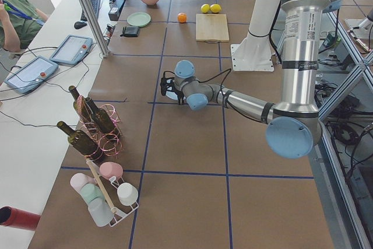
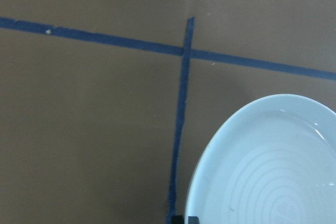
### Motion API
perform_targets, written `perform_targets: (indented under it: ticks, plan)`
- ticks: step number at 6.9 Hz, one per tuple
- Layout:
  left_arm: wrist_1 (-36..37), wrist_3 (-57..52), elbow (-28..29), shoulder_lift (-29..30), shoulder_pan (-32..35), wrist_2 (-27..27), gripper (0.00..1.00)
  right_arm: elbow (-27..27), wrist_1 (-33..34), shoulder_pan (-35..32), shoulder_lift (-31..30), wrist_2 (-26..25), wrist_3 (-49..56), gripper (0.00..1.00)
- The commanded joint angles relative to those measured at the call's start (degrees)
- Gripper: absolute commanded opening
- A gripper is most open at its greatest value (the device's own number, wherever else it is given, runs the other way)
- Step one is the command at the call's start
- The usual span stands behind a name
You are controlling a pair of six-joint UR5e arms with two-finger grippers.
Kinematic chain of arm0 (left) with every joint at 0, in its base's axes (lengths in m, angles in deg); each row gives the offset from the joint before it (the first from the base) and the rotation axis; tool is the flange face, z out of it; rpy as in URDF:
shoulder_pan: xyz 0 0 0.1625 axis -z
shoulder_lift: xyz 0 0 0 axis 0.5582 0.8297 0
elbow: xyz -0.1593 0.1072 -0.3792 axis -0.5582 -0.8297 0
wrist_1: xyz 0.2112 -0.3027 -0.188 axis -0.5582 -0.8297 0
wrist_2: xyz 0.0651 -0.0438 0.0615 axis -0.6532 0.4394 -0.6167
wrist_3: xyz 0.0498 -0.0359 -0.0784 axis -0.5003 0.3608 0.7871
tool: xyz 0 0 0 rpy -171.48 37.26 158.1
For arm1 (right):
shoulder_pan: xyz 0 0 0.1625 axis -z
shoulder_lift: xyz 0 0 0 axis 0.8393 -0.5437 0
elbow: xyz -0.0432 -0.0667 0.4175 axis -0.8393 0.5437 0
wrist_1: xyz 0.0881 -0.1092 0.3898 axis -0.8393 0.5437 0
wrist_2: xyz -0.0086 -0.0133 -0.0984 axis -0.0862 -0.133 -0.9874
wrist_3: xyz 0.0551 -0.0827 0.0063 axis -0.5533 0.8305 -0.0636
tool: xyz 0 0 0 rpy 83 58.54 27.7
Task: Pick orange to plate
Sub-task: 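Push the light blue plate with the left gripper toward the table center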
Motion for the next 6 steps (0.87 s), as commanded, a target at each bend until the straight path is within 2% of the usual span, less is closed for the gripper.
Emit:
perform_targets:
  ticks: [1, 2, 4, 6]
  plan:
    - [4.5, 11.6, 2.6, 9.8, -6.3, -5.3, 0.0, -3.2, -0.1, 4.1, 0.3, -0.4, -8.0, 1.0]
    - [4.5, 16.5, 4.0, 12.4, -11.2, -10.5, 0.0, -4.9, -0.1, 6.2, 0.5, -0.6, -11.5, 1.0]
    - [3.9, 26.0, 6.0, 15.4, -18.7, -17.0, 0.0, -6.5, -0.1, 8.3, 0.5, -1.9, -14.3, 1.0]
    - [3.8, 30.3, 9.5, 18.7, -22.1, -21.3, 0.0, -6.6, -0.1, 9.6, 0.5, -1.9, -15.0, 1.0]
